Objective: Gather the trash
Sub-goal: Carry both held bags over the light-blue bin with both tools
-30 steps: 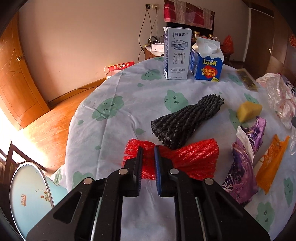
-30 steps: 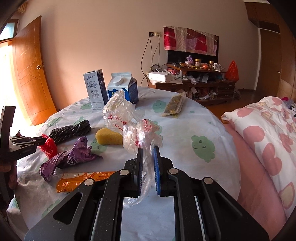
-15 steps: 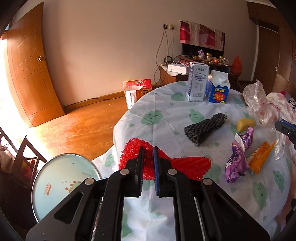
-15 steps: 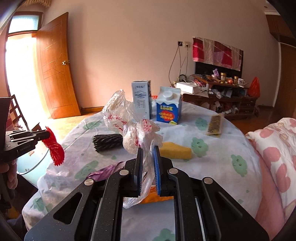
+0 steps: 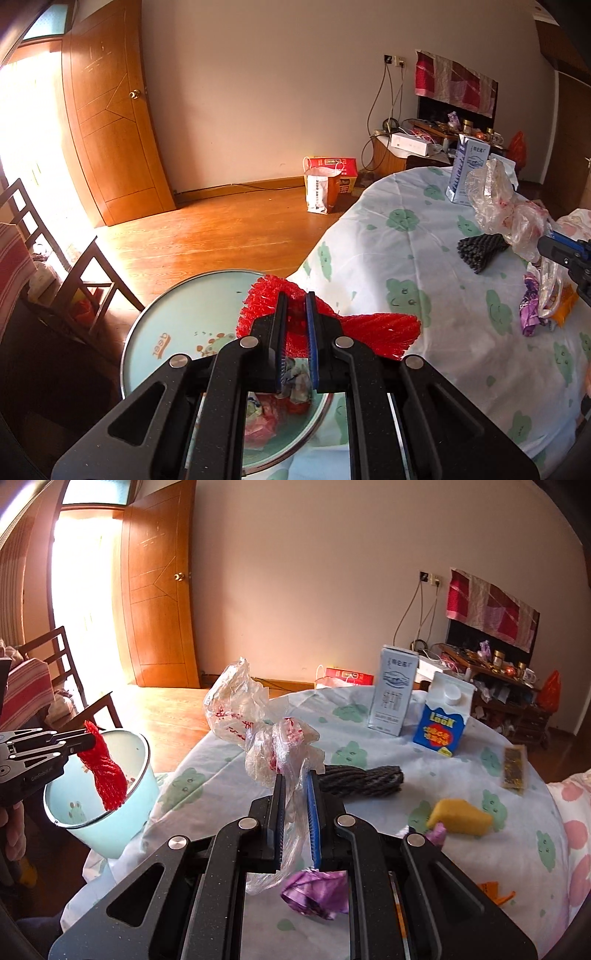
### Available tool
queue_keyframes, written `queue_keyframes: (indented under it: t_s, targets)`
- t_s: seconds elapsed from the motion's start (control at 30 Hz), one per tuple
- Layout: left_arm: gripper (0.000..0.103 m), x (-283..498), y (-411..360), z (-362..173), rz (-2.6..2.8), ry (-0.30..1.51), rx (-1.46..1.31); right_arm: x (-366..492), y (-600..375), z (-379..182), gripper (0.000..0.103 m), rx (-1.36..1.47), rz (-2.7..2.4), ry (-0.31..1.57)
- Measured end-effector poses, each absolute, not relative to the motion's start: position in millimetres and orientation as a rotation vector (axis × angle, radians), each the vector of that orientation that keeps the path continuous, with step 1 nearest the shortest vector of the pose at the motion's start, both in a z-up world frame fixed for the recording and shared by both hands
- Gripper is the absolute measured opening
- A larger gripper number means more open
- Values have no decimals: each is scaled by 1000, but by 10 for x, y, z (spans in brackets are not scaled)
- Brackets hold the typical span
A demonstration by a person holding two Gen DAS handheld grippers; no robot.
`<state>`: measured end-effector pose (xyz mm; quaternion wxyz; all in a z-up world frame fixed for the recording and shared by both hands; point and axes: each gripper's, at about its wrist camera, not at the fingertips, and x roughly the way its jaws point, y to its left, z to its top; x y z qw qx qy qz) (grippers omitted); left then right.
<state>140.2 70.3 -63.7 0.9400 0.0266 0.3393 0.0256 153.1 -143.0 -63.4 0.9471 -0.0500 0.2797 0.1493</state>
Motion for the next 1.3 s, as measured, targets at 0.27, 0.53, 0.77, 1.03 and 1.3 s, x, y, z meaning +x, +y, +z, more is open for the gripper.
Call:
queue_keyframes:
  t_s: [0.27,0.53,0.77,1.03,1.3]
  targets:
    - [9,1274,1093,-674,120,708,38,1656,-934,-660,12,-154,373,578]
    - [9,1153,1403,-716,174,724,20,1705,-553,-727,12,-196,425,593]
    - [9,1070,1570,-749,206,731,10,1740,-258,-772,12,-232,456,605]
    - [9,1042,1745,-772,243,738,4,1777,-25,-828,12,-264,482,617]
    - [9,1042,1839,-811,262,745,-7,1781,172,-864,12,-298,506,622]
